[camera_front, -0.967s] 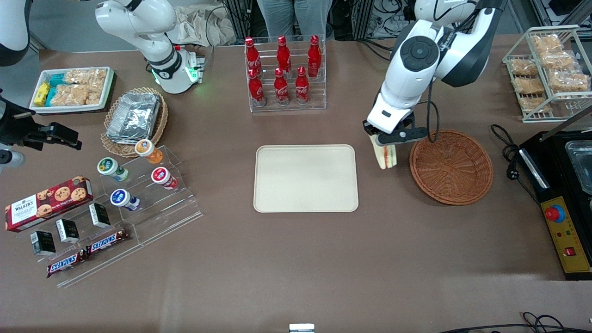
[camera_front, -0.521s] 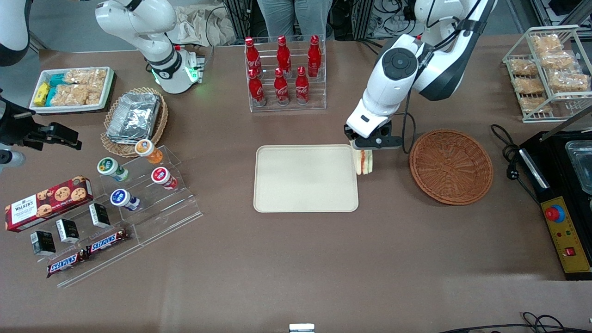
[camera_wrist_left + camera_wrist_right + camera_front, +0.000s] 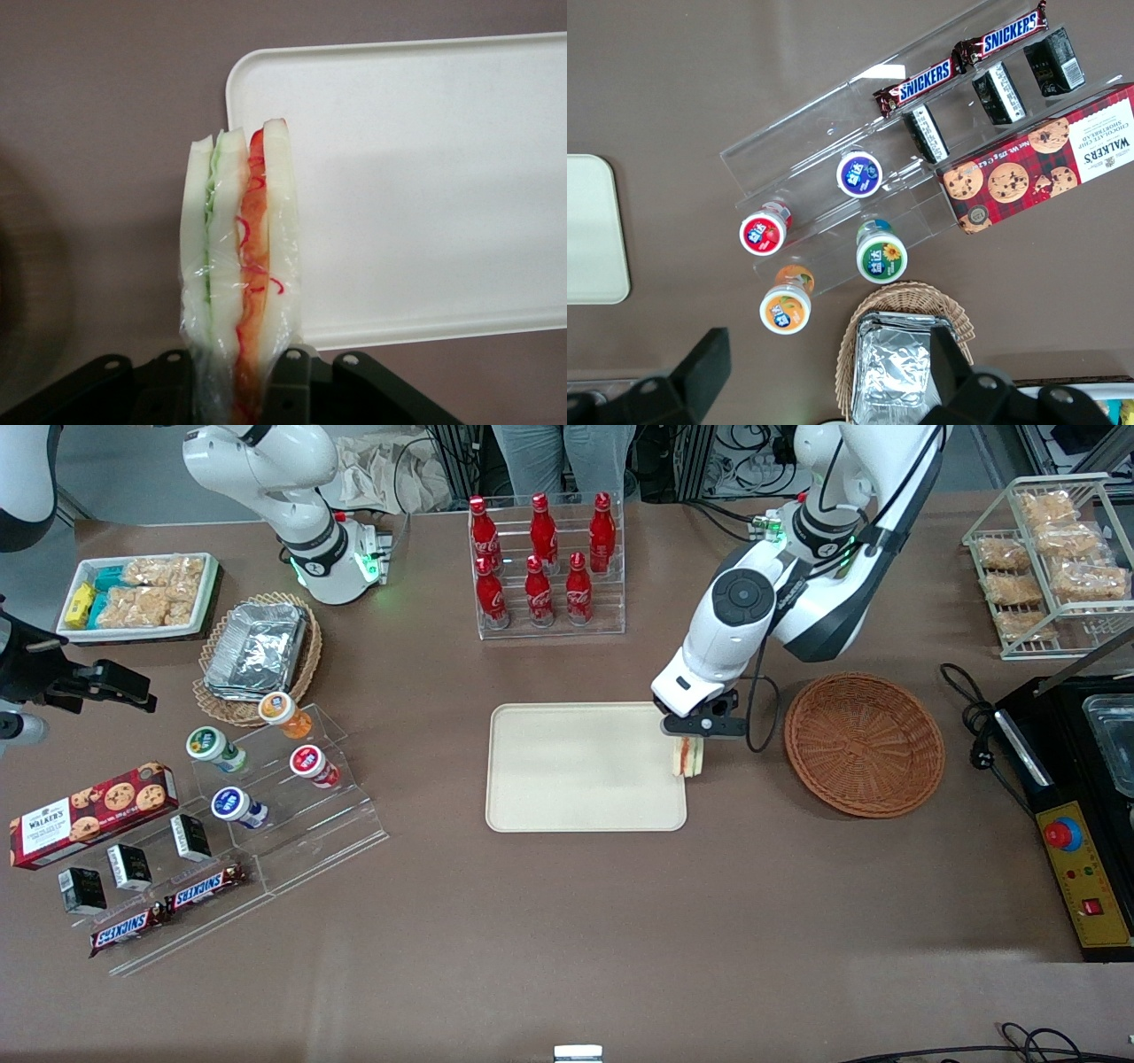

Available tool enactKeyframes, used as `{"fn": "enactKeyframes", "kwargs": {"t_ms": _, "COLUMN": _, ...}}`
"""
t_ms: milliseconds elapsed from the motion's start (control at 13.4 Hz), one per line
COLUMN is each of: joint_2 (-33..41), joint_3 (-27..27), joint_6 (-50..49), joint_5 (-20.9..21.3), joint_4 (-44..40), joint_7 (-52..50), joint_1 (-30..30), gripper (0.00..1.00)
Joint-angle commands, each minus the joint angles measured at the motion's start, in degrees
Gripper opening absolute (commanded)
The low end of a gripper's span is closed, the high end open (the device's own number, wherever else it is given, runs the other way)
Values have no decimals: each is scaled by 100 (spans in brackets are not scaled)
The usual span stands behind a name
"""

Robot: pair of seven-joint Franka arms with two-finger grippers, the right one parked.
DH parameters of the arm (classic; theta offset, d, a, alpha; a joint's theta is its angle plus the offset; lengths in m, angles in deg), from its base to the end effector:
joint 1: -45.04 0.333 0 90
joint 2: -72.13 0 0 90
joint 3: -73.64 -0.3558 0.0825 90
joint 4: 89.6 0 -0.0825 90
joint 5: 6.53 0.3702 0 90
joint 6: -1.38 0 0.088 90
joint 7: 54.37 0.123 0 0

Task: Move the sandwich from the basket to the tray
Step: 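Lower the sandwich onto the tray edge beside the basket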

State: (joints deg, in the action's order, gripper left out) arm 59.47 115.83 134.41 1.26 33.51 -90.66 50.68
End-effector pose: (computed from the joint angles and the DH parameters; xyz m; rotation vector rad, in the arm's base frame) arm 0.4564 -0.3202 0.3579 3.0913 -0.1296 -0.0248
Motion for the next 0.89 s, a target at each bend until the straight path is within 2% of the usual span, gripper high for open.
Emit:
{"fn": "enactKeyframes", "kwargs": {"t_ms": 0, "joint_2": -403, "joint_3": 78, "joint_6": 222, "joint_5": 502, "joint_4": -59, "joint_7": -79, "joint_1": 42, "gripper": 0}}
{"fn": "enactKeyframes", "kwargs": {"t_ms": 223, "joint_2": -650, "joint_3": 35, "joint_6": 275, "joint_5": 890, "joint_4": -85, "joint_7": -421, "joint_1": -229, "gripper": 0}}
{"fn": "enactKeyframes", "kwargs": {"t_ms": 670, "joint_2": -1115, "joint_3": 34, "joint_6": 469, "joint_5": 1611, "joint_4": -111, "joint_7": -897, "joint_1": -257, "gripper": 0}}
{"fn": "enactKeyframes", "kwargs": {"t_ms": 819, "joint_2": -1256, "joint_3": 26, "joint_6": 478, "joint_5": 1726, "joint_4": -138, "joint_7": -976, "joint_1": -248, "gripper": 0}}
